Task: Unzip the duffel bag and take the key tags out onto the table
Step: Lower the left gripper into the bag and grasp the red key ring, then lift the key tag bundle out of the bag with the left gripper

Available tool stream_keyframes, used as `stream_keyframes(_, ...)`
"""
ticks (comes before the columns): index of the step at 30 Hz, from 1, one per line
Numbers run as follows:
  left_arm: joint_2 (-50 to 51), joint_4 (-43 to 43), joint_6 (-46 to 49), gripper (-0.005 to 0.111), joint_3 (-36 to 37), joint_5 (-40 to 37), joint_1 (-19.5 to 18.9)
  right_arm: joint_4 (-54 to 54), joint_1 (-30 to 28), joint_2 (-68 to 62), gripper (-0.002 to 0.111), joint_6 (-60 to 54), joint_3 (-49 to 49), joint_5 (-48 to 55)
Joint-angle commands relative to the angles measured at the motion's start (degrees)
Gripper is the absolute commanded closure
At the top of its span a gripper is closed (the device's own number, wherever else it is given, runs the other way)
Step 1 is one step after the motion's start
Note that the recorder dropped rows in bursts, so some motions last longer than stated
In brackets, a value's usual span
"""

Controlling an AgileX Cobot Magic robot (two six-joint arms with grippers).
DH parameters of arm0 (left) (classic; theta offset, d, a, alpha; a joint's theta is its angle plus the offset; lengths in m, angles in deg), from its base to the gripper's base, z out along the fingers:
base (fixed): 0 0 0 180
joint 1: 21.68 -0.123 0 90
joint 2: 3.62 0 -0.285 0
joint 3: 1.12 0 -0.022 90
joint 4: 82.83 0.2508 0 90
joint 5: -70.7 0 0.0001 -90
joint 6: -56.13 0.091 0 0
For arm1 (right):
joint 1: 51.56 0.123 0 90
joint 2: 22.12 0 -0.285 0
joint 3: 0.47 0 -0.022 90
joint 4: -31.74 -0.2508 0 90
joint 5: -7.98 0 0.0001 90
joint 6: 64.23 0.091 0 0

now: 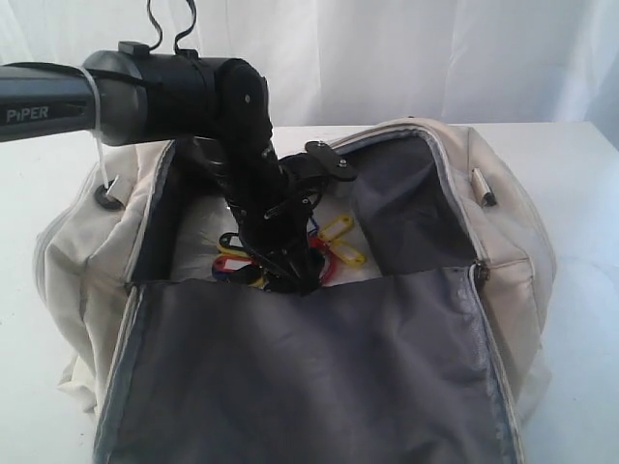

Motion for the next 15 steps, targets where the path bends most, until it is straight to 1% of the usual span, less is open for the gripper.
stream_keyframes(1,1.8,-0.3,0.3,0.065,1.0,-3.2,0.2,1.0,0.1,0.3,0.108,0.3,-0.2,0.3)
stream_keyframes(3,1.4,-0.4,0.2,0.081,1.0,-3.7,0.2,1.0,0.1,0.3,0.108,0.3,-0.2,0.3)
stream_keyframes(6,0.6,-0.7,0.2,0.1,0.9,-4.2,0.2,1.0,0.1,0.3,0.108,0.3,-0.2,0.3)
stream_keyframes(7,0.3,-0.7,0.2,0.105,0.8,-4.4,0.2,1.0,0.1,0.3,0.108,0.3,-0.2,0.4)
stream_keyframes(8,0.0,-0.7,0.2,0.107,0.5,-4.4,0.2,1.0,0.1,0.3,0.108,0.3,-0.2,0.5)
stream_keyframes(15,-4.3,-0.7,-0.8,0.107,-3.7,-4.7,0.2,1.0,0.1,0.3,0.108,0.3,-0.2,0.8)
